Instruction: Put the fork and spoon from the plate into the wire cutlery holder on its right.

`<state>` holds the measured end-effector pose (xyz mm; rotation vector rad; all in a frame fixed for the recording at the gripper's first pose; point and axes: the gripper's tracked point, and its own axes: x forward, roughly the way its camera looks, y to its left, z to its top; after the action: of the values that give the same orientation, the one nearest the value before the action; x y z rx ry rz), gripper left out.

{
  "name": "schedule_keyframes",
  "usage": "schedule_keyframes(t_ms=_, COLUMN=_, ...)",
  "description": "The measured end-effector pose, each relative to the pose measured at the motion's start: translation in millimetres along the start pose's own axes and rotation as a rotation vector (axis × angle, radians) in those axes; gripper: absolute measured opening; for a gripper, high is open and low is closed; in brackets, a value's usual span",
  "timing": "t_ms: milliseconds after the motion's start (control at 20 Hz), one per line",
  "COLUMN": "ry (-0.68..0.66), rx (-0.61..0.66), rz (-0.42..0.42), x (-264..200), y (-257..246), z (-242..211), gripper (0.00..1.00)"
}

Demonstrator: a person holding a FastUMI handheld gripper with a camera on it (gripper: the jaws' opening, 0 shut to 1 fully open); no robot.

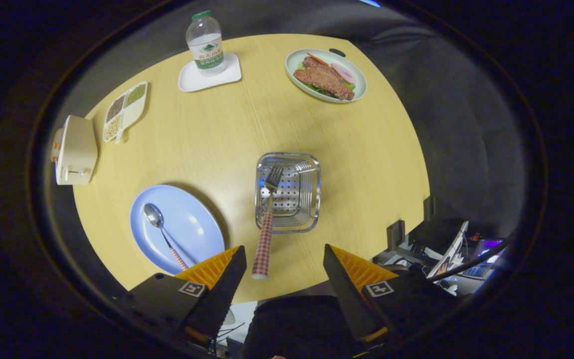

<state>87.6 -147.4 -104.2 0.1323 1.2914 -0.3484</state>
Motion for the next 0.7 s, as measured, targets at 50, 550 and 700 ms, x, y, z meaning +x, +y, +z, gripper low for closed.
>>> schedule_keyframes(t_ms=50, ry=-0.019, rx=0.007, rz=0.006, x=-6.7, y=3.7, z=-1.8, gripper=1.00)
schedule_keyframes(t_ms=550, ry=-0.166, rx=-0.010, rz=0.046, x=-71.5, y=54.4, z=-56.0, gripper=1.00)
schedule_keyframes(t_ms=700, ry=-0.201, rx=-0.052, rz=0.055, x=-71.2, y=76.1, z=-76.3, gripper=1.00)
